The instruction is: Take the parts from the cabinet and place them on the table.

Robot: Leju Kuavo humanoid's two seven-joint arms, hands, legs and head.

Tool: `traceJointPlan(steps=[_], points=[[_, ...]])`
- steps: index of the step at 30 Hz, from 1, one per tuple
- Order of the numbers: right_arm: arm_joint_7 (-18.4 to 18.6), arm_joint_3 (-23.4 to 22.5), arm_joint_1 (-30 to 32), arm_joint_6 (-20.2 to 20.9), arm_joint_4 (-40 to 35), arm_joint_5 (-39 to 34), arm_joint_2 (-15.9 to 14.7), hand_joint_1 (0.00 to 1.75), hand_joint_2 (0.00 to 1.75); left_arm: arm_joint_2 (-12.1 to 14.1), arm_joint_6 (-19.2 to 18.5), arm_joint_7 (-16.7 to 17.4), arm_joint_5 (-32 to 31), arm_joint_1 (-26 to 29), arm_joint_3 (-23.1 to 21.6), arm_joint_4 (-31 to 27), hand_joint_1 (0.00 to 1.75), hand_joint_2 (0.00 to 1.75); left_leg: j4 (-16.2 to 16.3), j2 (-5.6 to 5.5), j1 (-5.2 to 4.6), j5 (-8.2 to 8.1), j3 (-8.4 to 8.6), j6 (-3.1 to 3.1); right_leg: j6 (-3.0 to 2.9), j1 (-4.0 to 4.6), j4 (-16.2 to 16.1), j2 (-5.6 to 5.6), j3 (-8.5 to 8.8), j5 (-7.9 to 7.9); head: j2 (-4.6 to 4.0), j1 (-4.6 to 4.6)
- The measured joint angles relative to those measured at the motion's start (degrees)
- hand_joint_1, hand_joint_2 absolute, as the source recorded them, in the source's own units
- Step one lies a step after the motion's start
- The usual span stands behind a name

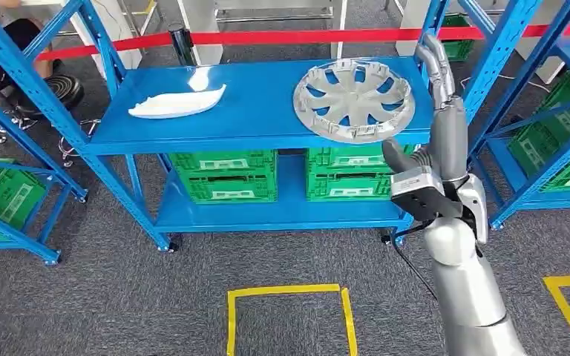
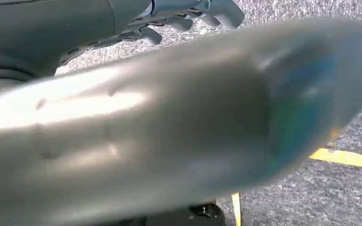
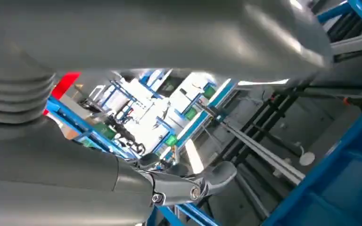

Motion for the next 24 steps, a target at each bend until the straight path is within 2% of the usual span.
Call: traceJointPlan(steps=[1, 2, 4, 5, 6, 7, 8, 9, 10, 11, 12, 13, 15, 19, 20, 24], points=[[-0.02, 0.00, -0.10, -0.02, 0.02, -0.16, 0.02, 0.00, 0.00, 0.00, 0.00, -0.13, 0.00, -0.09, 0.00, 0.00, 0.00, 0.00, 1.61, 0.28, -0.01, -0.63, -0.37, 0.07, -0.37, 0.07, -0.04, -0.09, 0.41, -0.24, 0.02, -0.02], [-0.02, 0.00, -0.33, -0.09, 0.02, -0.22, 0.02, 0.00, 0.00, -0.02, 0.00, -0.33, 0.00, -0.16, 0.00, 0.00, 0.00, 0.00, 5.31, 0.46, -0.19, -2.24, -2.27, 0.14, -0.67, 0.13, -0.10, -0.20, 0.67, -0.43, 0.02, -0.09], [-0.02, 0.00, -0.33, -0.07, 0.02, -0.24, 0.04, 0.00, 0.00, 0.00, -0.02, -0.46, 0.00, -0.20, 0.00, 0.00, 0.00, 0.00, 15.31, 0.46, -0.57, -6.02, -8.30, 0.28, -1.06, 0.46, -0.14, -0.29, 0.85, -0.69, 0.00, -0.26], [-0.02, 0.00, -0.16, -0.13, 0.04, -0.24, 0.04, 0.00, 0.00, 0.00, -0.09, -0.48, 0.00, -0.14, 0.00, 0.00, 0.00, 0.00, 19.19, 0.46, -0.71, -6.67, -11.04, 0.55, -1.25, 0.72, -0.14, -0.27, 0.94, -0.83, 0.02, -0.28], [-0.02, 0.00, -0.01, -0.26, 0.04, -0.29, 0.04, 0.00, 0.00, 0.02, -0.11, -0.48, -0.04, -0.05, 0.00, 0.00, 0.00, 0.00, 20.19, 0.45, -0.94, -5.73, -12.48, 0.96, -1.42, 0.98, -0.14, -0.22, 1.14, -0.95, 0.02, -0.26], [-0.02, 0.00, 0.08, -0.31, 0.04, -0.35, 0.04, 0.00, 0.00, 0.02, -0.13, -0.48, -0.11, -0.04, 0.02, 0.00, 0.00, 0.00, 18.29, 0.44, -1.25, -3.24, -12.43, 1.56, -1.52, 1.19, -0.14, -0.13, 1.45, -1.14, 0.02, -0.28], [-0.02, 0.00, 0.10, -0.31, 0.04, -0.44, 0.04, 0.00, 0.00, 0.02, -0.20, -0.48, -0.13, -0.10, 0.02, 0.00, 0.00, 0.00, 14.40, 0.42, -1.59, -0.10, -11.32, 2.26, -1.56, 1.41, -0.15, -0.05, 1.82, -1.32, 0.02, -0.28], [-0.02, 0.00, 0.08, -0.39, 0.02, -0.55, 0.04, 0.00, 0.00, 0.02, -0.20, -0.48, -0.17, -0.17, 0.02, 0.00, 0.00, 0.00, 9.41, 0.41, -2.00, 3.11, -9.56, 3.05, -1.56, 1.58, -0.18, 0.01, 2.21, -1.48, 0.02, -0.26], [-0.02, 0.00, 0.11, -0.46, 0.02, -0.81, 0.04, 0.00, 0.00, 0.13, -0.20, -0.48, -0.20, -0.18, 0.02, -0.02, 0.00, 0.00, 4.39, 0.36, -2.64, 5.61, -8.00, 4.14, -1.54, 1.57, -0.34, 0.01, 2.42, -1.62, 0.00, -0.26], [-0.02, 0.00, 0.14, -0.48, 0.02, -1.01, 0.04, 0.00, 0.00, 0.22, -0.24, -0.48, -0.20, -0.24, 0.02, 0.00, 0.00, 0.00, 3.59, 0.43, -2.82, 4.76, -7.52, 4.42, -1.27, 2.06, -0.31, 0.04, 2.49, -1.73, 0.00, -0.15], [0.00, 0.00, 0.15, -0.48, 0.02, -1.18, 0.04, 0.00, 0.00, 0.13, -0.26, -0.48, -0.20, -0.34, 0.02, -0.02, 0.00, 0.00, 2.66, 0.38, -2.81, 4.88, -6.84, 3.62, -1.04, 1.88, -0.40, 0.20, 2.28, -1.67, 0.00, -0.24], [0.07, 0.00, 0.23, -0.46, 0.02, -1.21, 0.04, 0.00, 0.00, -0.04, -0.26, -0.50, -0.20, -0.31, 0.02, 0.00, 0.00, 0.00, 2.29, 0.17, -2.54, 5.23, -6.94, 1.56, -1.35, 2.00, -0.53, 0.22, 2.23, -1.61, 0.00, -0.11], [0.13, 0.00, 0.24, -0.46, 0.02, -1.29, 0.04, 0.00, 0.00, 0.02, -0.26, -0.50, -0.15, -0.20, 0.04, 0.00, 0.00, 0.00, 2.23, 0.13, -2.79, 5.37, -6.96, 2.66, -0.97, 1.83, -0.81, 0.18, 2.36, -1.36, 0.00, -0.15], [0.00, 0.00, 0.17, -0.44, 0.02, -1.66, 0.04, 0.00, 0.00, 0.07, -0.31, -0.68, -0.20, -0.19, 0.11, 0.00, 0.00, 0.00, 2.23, 0.02, -2.79, 5.31, -6.94, 2.87, -0.65, 1.81, -1.44, 0.17, 2.76, -1.16, 0.00, -0.09], [-0.04, 0.00, 0.17, -0.44, 0.02, -1.84, 0.04, 0.00, 0.00, 0.04, -0.48, -0.74, -0.31, -0.20, 0.11, 0.00, 0.00, 0.00, 2.36, 0.04, -2.92, 5.24, -6.96, 3.13, -0.29, 1.68, -1.72, 0.17, 2.85, -0.98, 0.00, -0.09], [-0.22, 0.00, 0.09, -0.39, 0.02, -2.14, 0.09, 0.00, 0.00, 0.07, -0.61, -1.16, -0.44, -0.28, 0.11, 0.00, 0.00, 0.00, 2.40, 0.04, -3.11, 5.22, -7.03, 3.77, 0.40, 1.29, -2.01, 0.16, 3.00, -0.83, 0.00, -0.11]])
